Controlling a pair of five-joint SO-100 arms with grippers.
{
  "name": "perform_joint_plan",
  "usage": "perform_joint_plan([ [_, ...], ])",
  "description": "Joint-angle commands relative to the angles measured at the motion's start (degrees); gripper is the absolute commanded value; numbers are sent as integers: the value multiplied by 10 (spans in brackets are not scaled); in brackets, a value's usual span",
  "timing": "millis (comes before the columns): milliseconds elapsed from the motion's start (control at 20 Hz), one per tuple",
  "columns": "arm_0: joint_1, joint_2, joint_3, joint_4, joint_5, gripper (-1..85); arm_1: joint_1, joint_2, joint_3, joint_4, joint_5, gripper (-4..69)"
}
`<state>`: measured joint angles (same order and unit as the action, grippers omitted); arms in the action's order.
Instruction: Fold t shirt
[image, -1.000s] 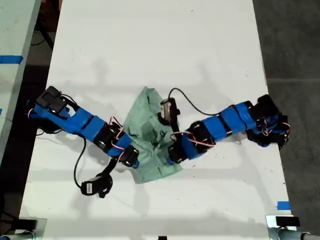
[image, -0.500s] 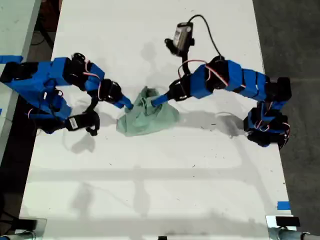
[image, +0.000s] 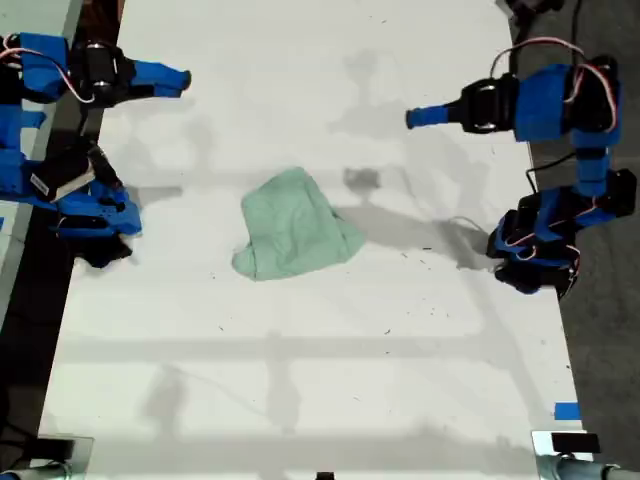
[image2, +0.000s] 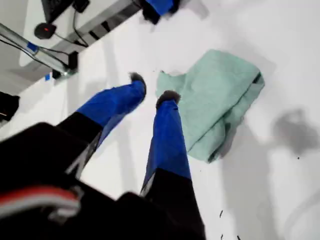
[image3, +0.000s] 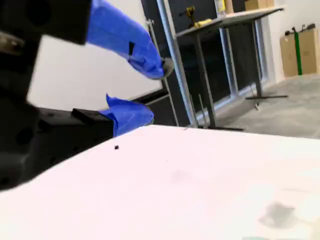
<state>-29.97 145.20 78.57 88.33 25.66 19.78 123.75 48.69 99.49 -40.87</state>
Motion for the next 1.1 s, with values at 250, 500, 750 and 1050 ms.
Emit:
perform_joint_plan([
  [250, -11, 347, 321, -158, -18, -2, -19, 411, 411, -9, 90, 16],
  [500, 79, 584, 961, -512, -31, -2, -150, 764, 1053, -279, 169, 16],
  [750, -45, 607, 1101, -327, -51, 17, -132, 769, 1297, -283, 118, 15],
  [1050, 34, 606, 1100, -330, -5, 34, -101, 770, 1292, -229, -30, 76],
])
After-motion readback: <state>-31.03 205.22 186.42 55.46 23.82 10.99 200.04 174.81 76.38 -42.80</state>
